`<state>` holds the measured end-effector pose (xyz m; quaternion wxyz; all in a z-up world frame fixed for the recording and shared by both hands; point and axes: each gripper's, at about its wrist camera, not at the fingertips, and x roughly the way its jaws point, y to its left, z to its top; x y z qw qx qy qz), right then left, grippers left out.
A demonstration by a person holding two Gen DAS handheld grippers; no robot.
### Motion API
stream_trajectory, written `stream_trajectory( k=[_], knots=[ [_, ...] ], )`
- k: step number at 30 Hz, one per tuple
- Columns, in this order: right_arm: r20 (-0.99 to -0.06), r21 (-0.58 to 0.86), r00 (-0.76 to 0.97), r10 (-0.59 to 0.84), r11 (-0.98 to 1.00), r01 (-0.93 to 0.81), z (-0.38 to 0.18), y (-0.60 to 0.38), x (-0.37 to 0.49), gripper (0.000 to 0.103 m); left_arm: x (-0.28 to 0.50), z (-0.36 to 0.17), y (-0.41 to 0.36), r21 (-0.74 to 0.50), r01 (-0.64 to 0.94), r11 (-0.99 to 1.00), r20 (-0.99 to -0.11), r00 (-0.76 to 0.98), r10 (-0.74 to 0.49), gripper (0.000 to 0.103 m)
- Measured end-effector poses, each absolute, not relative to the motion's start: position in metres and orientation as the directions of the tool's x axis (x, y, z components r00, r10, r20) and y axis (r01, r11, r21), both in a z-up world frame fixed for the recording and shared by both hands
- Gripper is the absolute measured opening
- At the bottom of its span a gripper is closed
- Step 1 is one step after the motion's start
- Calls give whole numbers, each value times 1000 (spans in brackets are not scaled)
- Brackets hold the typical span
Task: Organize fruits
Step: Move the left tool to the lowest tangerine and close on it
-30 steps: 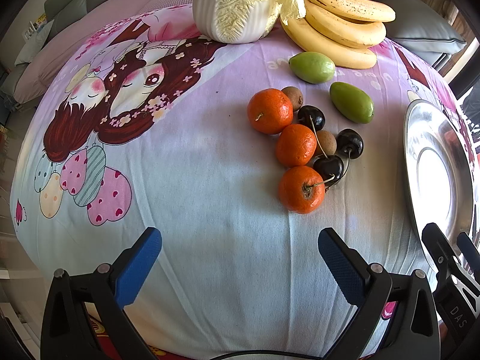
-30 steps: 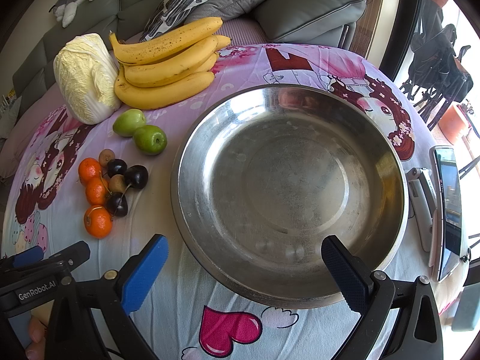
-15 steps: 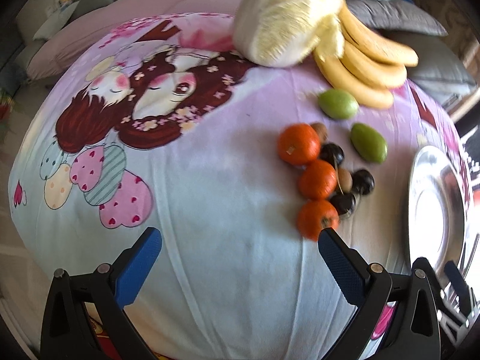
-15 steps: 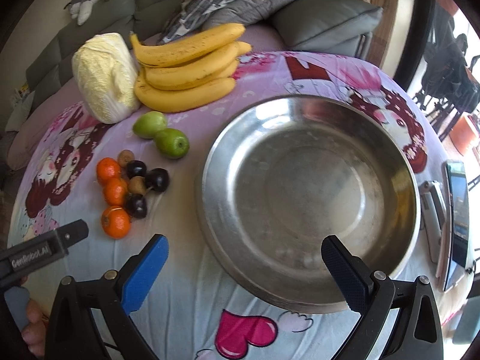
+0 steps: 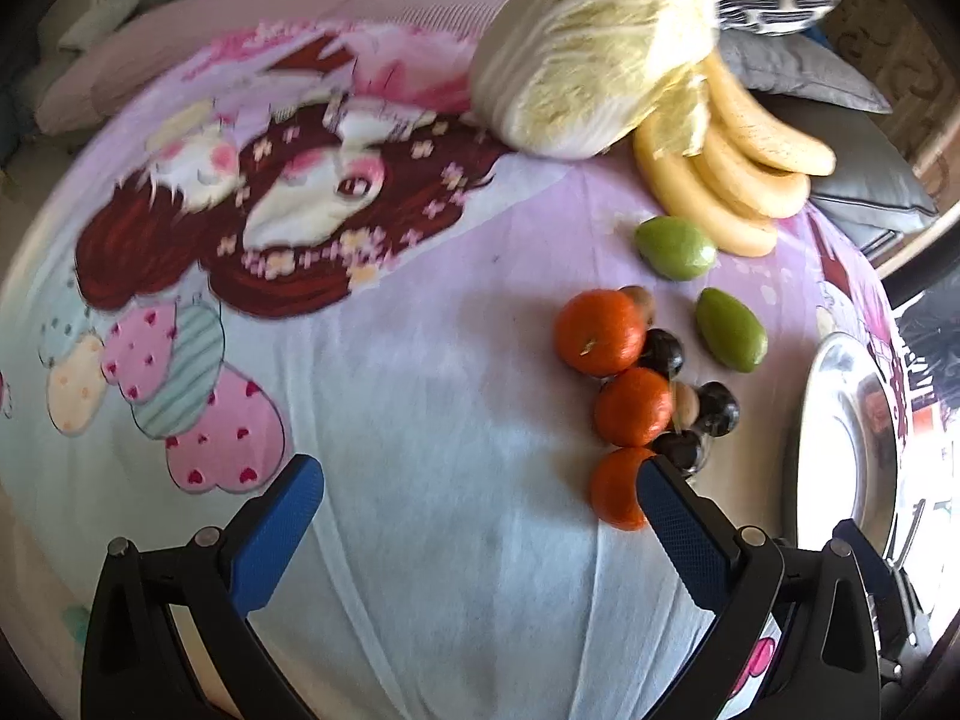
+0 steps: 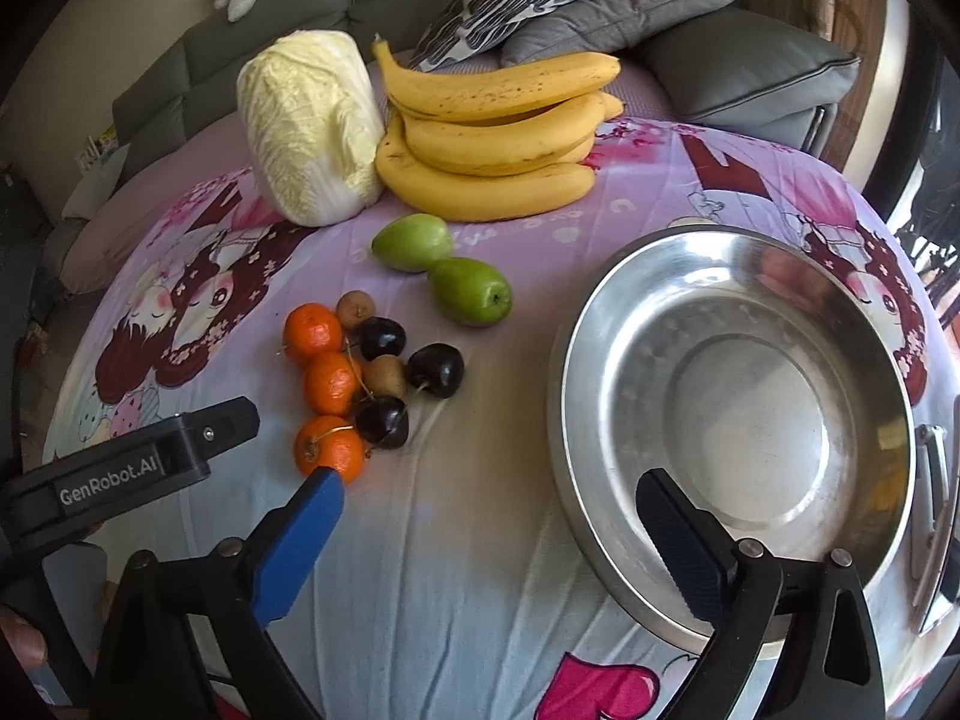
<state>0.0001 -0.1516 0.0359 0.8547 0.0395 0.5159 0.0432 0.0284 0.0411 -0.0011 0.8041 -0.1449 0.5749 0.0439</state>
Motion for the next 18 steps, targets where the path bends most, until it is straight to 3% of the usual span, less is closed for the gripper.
stream_trajectory(
  k=[3, 14, 18],
  knots=[
    [-887, 122, 444, 131, 991, -48, 32, -147, 6, 90, 32, -7, 48, -203, -271, 941, -943, 315, -113, 103],
    [-900, 115, 417, 127, 992, -54, 24, -143, 10, 83, 38, 2, 27, -289, -177, 941, -913, 345, -216, 102],
    [-891, 122, 430, 142, 990, -74, 28, -142, 6, 83, 37, 2, 13, -304, -131, 944, -911, 331, -247, 91]
  ],
)
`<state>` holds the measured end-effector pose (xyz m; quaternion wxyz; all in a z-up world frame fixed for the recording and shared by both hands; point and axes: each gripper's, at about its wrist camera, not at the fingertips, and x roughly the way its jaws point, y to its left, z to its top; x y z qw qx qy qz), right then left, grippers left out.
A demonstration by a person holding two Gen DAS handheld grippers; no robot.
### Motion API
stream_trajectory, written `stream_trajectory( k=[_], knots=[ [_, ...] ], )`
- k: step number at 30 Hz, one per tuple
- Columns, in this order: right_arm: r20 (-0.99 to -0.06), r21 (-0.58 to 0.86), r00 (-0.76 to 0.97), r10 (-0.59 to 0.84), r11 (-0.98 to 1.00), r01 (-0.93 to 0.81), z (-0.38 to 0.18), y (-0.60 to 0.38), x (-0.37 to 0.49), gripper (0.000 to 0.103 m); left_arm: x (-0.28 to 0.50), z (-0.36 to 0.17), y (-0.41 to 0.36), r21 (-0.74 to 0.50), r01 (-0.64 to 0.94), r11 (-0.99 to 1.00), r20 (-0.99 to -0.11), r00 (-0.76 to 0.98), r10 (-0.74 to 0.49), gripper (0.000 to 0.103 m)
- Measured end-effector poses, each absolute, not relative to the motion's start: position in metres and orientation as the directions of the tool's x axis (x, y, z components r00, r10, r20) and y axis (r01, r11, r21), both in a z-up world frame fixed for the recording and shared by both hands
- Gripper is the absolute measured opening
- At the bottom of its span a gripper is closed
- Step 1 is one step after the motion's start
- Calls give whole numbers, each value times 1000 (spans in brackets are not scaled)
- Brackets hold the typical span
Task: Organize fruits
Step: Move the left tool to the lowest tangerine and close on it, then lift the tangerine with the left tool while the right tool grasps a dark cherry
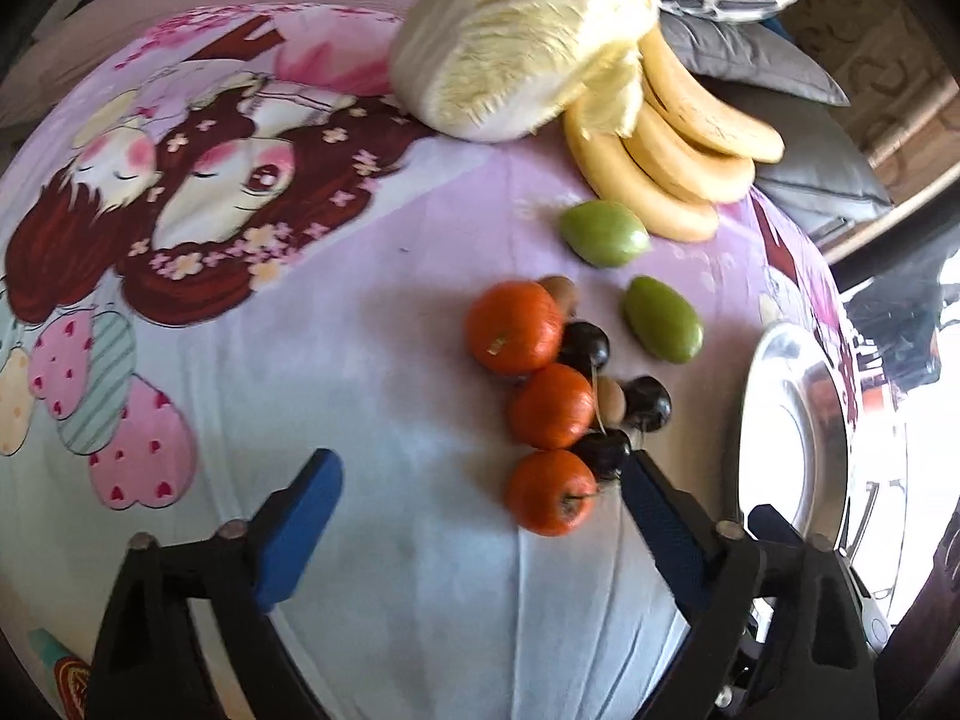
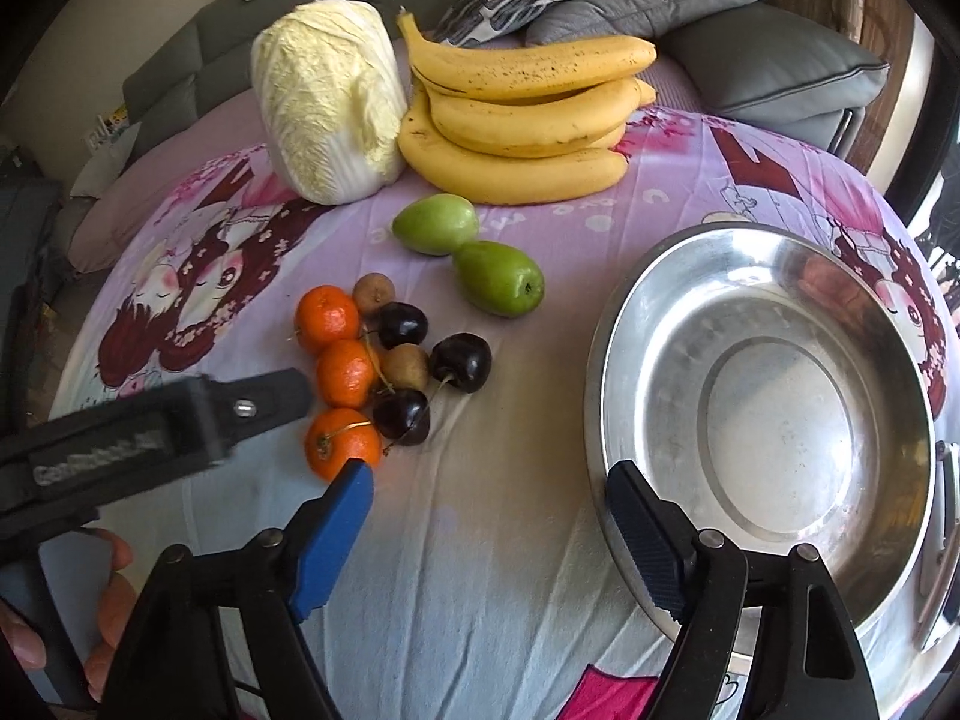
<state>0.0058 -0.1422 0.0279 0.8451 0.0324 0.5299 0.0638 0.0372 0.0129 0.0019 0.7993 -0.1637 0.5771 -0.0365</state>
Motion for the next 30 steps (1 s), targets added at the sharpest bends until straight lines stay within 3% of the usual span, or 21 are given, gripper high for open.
stream_trajectory(
  k=[5, 10, 15, 18, 30],
  knots=[
    [-887, 120, 437, 146, 989, -88, 30, -141, 3, 80, 37, 3, -1, -342, -96, 935, -900, 321, -296, 87],
    [-888, 113, 435, 148, 988, -107, 29, -138, 1, 79, 45, -7, -14, -339, -62, 939, -908, 283, -310, 66],
    [-890, 113, 432, 148, 988, -107, 28, -139, 0, 79, 47, -14, -24, -353, -45, 935, -907, 262, -330, 55],
    [-889, 110, 433, 148, 988, -112, 28, -138, -1, 79, 50, -20, -29, -337, -49, 940, -919, 237, -316, 40],
    [-891, 102, 431, 141, 988, -113, 28, -137, -1, 79, 42, -20, -13, -349, -99, 932, -920, 224, -321, 38]
  ],
)
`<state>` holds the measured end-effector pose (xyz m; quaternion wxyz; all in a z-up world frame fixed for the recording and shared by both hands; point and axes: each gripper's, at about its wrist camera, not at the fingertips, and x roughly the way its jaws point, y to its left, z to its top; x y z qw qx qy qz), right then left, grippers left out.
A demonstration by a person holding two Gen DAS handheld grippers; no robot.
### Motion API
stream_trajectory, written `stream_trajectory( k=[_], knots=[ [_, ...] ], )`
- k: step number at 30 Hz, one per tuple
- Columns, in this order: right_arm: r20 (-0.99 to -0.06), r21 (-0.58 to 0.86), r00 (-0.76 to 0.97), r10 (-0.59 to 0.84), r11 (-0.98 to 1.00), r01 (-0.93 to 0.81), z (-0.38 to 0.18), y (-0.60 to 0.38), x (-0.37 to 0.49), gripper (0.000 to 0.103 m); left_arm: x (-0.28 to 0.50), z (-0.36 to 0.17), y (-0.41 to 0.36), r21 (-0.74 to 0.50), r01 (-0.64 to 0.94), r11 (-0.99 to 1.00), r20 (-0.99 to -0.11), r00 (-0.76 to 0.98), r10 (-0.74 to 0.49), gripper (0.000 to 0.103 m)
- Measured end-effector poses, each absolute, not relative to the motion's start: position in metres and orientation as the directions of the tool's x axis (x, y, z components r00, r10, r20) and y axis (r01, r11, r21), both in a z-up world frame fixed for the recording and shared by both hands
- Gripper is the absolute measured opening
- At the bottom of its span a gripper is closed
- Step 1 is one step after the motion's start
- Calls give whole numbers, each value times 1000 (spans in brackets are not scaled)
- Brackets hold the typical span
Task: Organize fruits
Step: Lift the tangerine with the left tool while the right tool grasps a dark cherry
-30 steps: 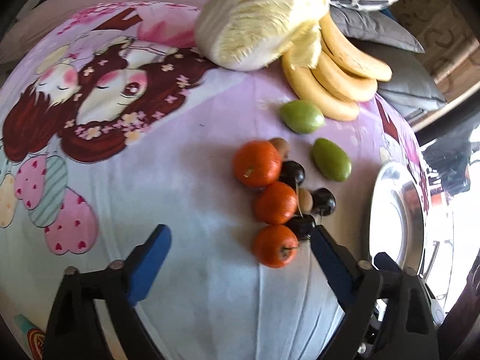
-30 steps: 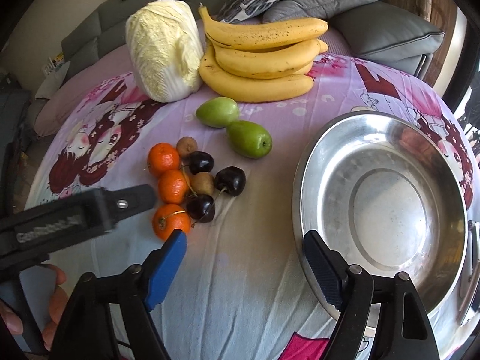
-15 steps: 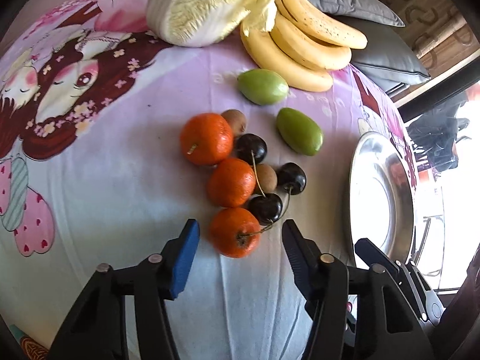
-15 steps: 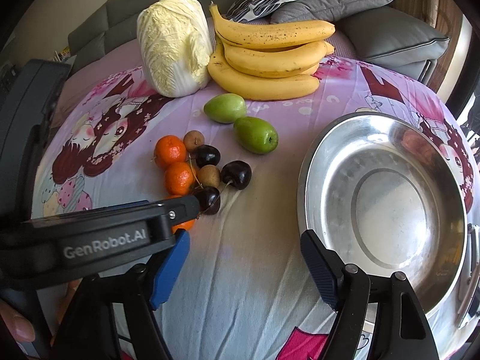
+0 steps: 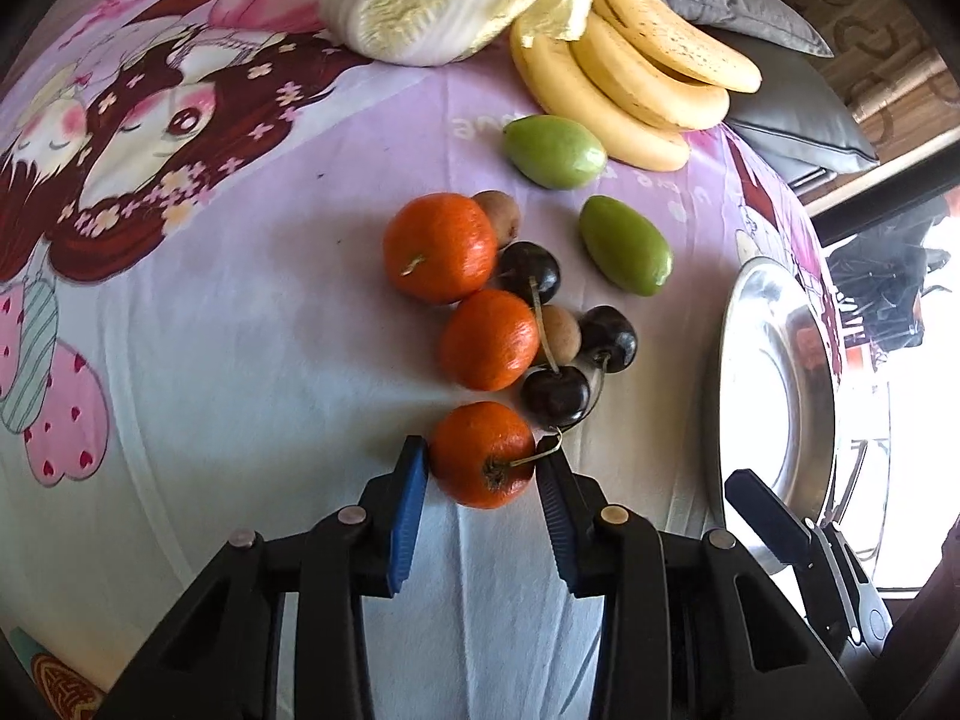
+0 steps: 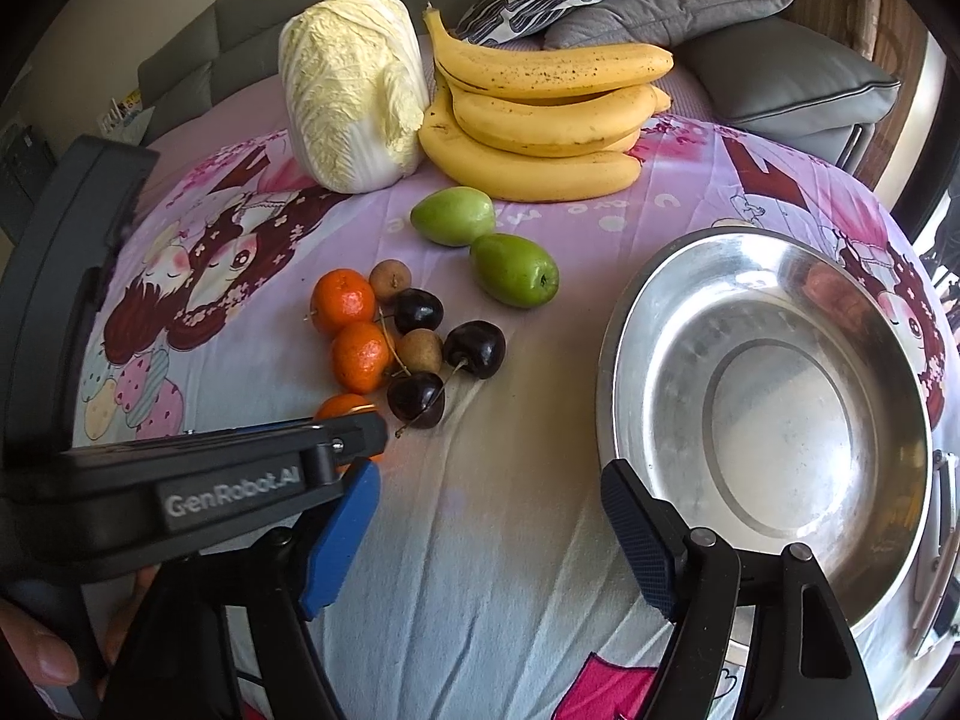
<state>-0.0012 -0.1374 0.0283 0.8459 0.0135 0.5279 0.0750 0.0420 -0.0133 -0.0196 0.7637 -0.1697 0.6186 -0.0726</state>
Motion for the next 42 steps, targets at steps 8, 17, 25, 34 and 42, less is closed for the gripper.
stream_trajectory(
  k=[8, 17, 25, 34, 42],
  knots=[
    [-878, 82, 459, 134, 988, -132, 37, -132, 2, 79, 35, -11, 15, -335, -178, 925, -922, 263, -284, 38],
    [-882, 84, 447, 150, 983, -165, 35, -117, 19, 51, 32, -7, 48, -354, -259, 899, -914, 298, -274, 38],
    [-885, 87, 444, 138, 987, -134, 32, -114, 47, 41, 33, -14, 48, -353, -273, 895, -919, 282, -277, 38],
    [-905, 82, 408, 119, 991, -106, 13, -119, 62, 38, 31, -12, 53, -360, -275, 891, -917, 282, -283, 38],
    [-907, 99, 400, 131, 990, -101, 6, -120, 68, 36, 34, -15, 50, -354, -274, 894, -920, 271, -282, 38]
  ],
)
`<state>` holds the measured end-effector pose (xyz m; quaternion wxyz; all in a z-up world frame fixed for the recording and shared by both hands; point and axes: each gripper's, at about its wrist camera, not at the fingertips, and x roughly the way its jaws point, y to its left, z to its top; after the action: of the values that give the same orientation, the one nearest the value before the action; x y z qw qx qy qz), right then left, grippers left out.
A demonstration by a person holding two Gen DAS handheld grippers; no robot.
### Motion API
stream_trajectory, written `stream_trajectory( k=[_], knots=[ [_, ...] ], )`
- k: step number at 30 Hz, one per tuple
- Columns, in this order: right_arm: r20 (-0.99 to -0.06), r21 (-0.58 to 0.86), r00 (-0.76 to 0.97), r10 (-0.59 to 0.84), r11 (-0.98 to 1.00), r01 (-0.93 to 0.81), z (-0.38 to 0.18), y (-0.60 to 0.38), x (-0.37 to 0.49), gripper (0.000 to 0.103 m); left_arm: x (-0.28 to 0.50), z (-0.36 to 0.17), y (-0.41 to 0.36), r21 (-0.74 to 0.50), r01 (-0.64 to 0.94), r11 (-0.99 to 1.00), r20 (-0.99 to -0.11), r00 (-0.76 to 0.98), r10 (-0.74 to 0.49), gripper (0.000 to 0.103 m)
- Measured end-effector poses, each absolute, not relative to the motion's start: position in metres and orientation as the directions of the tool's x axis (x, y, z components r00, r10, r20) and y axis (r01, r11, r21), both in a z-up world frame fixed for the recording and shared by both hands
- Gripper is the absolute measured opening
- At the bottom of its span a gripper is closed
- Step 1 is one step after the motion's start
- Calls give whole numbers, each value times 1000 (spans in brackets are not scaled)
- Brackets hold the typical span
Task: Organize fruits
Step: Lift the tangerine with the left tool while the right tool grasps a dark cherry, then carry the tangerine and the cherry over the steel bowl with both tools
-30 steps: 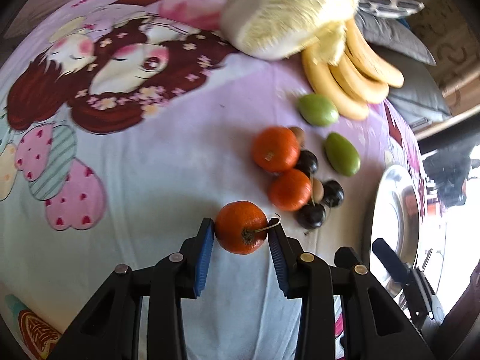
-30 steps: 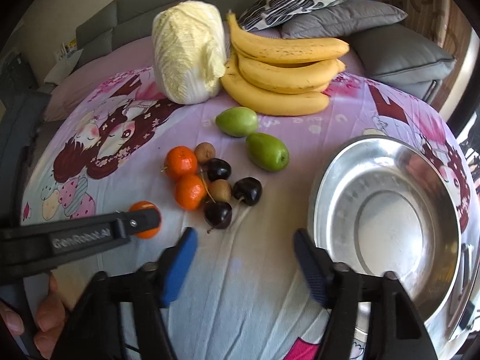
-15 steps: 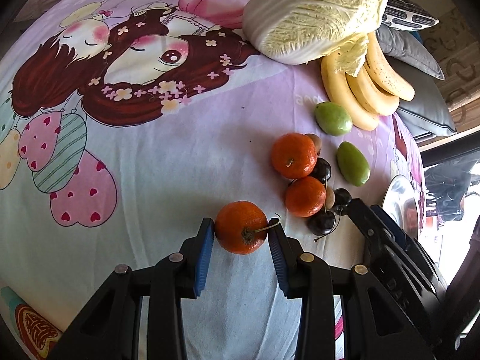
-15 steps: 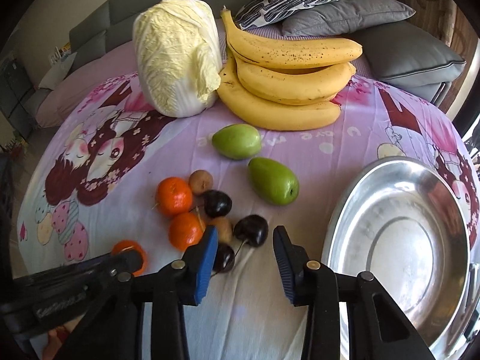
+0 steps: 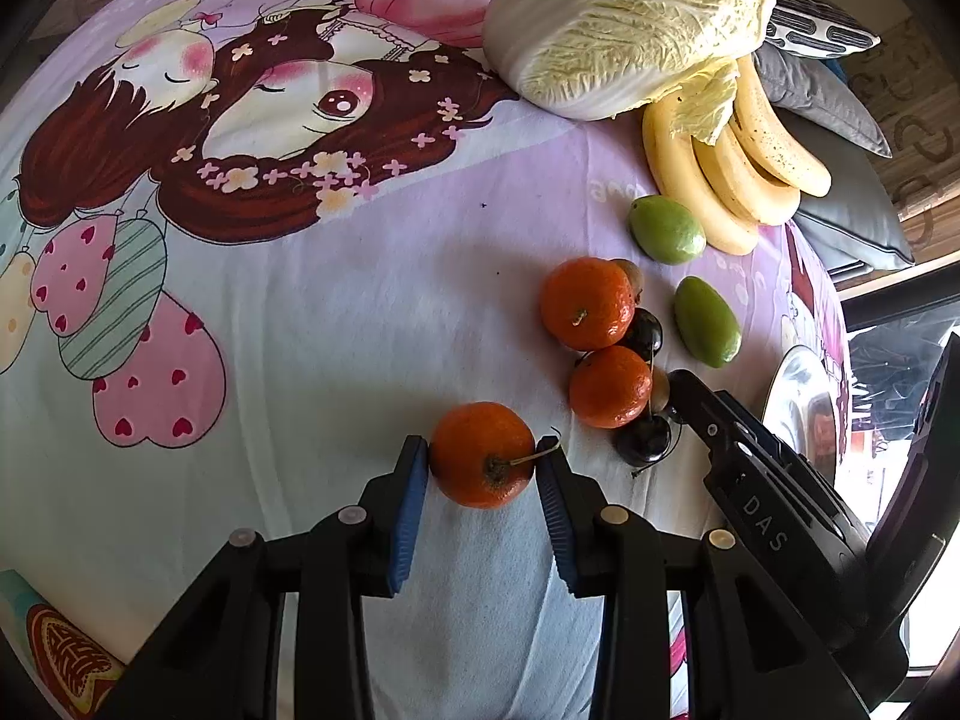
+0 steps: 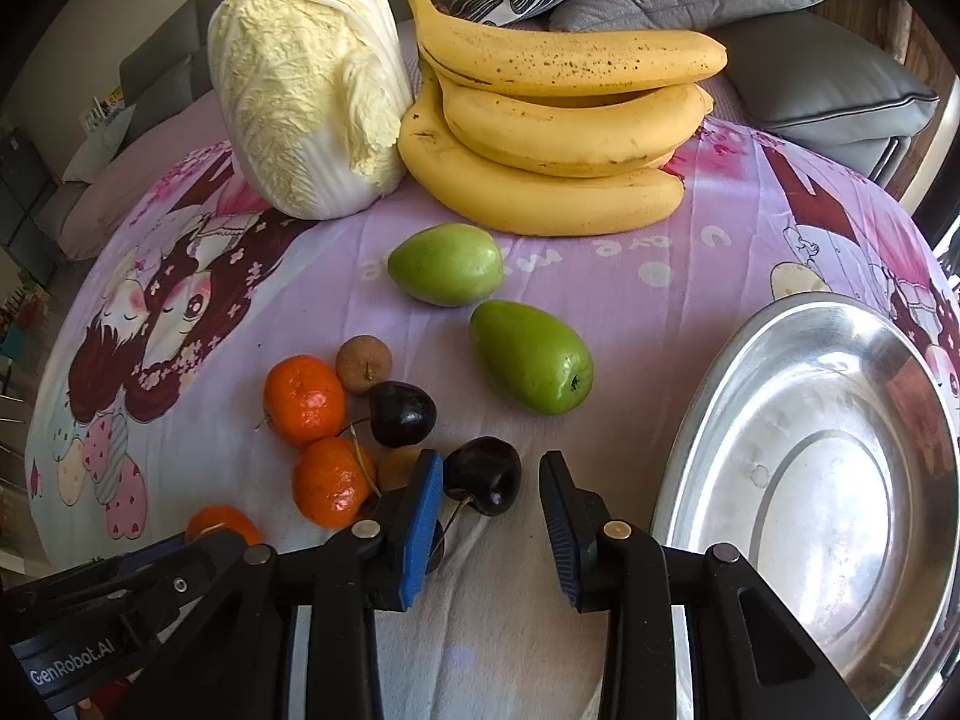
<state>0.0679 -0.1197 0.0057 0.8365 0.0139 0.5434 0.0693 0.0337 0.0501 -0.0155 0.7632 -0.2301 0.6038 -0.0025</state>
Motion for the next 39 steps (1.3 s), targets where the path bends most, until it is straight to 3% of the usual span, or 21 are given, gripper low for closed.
stream_trajectory(
  k=[6, 9, 39],
  knots=[
    [-906, 121, 396, 147, 988, -92, 5, -122, 70, 36, 35, -17, 47, -351, -271, 896, -922, 267, -280, 38],
    [-906, 141, 390, 165, 986, -88, 4, -123, 70, 30, 34, -17, 47, -351, -269, 897, -922, 266, -281, 38],
    [-872, 198, 437, 219, 976, -93, 29, -133, 56, 28, 37, -14, 40, -328, -244, 913, -927, 267, -262, 38]
  ],
)
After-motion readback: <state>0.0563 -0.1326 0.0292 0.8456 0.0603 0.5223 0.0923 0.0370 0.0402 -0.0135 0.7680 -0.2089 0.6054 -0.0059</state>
